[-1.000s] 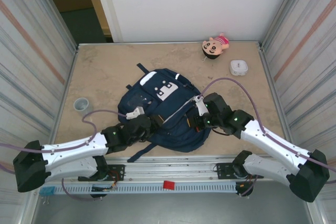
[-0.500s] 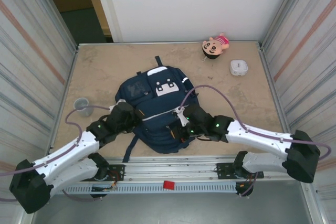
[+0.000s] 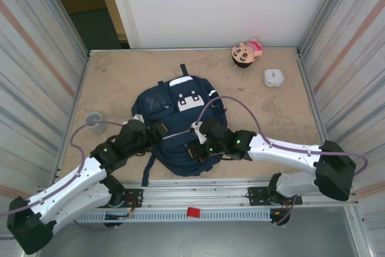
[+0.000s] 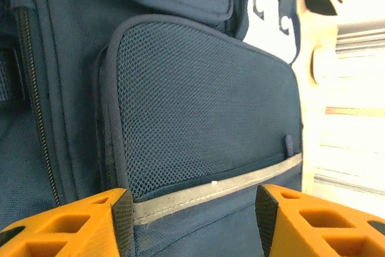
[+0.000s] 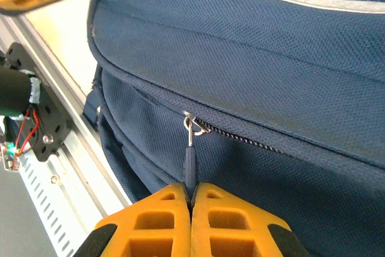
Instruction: Pack books, pencil case, and school supplies into a backpack
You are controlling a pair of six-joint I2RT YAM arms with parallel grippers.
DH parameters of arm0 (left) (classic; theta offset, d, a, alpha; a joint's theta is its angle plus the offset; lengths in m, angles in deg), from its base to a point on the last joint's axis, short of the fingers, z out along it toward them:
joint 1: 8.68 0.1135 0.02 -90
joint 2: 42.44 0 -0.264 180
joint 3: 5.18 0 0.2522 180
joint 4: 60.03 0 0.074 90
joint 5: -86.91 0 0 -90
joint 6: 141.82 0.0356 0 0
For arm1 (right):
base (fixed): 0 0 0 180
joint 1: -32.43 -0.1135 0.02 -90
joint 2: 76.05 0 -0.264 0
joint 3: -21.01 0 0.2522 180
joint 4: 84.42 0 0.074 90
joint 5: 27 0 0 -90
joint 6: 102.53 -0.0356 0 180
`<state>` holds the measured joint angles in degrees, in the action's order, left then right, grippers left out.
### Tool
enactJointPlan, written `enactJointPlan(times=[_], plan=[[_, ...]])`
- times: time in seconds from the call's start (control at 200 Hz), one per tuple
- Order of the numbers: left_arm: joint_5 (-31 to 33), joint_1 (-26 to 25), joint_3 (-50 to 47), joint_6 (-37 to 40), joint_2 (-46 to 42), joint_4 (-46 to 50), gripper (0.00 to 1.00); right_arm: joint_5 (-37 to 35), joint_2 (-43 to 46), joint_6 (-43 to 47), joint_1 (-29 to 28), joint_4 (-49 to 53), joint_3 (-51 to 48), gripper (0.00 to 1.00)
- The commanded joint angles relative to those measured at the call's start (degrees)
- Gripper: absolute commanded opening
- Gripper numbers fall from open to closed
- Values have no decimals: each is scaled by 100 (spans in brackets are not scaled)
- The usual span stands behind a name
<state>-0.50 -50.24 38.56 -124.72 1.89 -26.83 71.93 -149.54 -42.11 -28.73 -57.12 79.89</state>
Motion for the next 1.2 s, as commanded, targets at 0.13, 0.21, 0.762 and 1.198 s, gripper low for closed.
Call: enactJointPlan(times=[0.13, 0.21, 0.762, 1.198], plan=[[117, -130, -142, -231, 384, -211, 58, 39, -54, 23, -79, -87, 251, 0], [137, -191, -179, -279, 405, -200, 58, 63, -60, 47, -79, -93, 251, 0], [541, -483, -755, -698, -47, -470, 56, 38, -22, 52, -80, -104, 210, 0], [697, -485, -501, -431, 218, -841, 28, 179, -46, 66, -79, -185, 179, 0]])
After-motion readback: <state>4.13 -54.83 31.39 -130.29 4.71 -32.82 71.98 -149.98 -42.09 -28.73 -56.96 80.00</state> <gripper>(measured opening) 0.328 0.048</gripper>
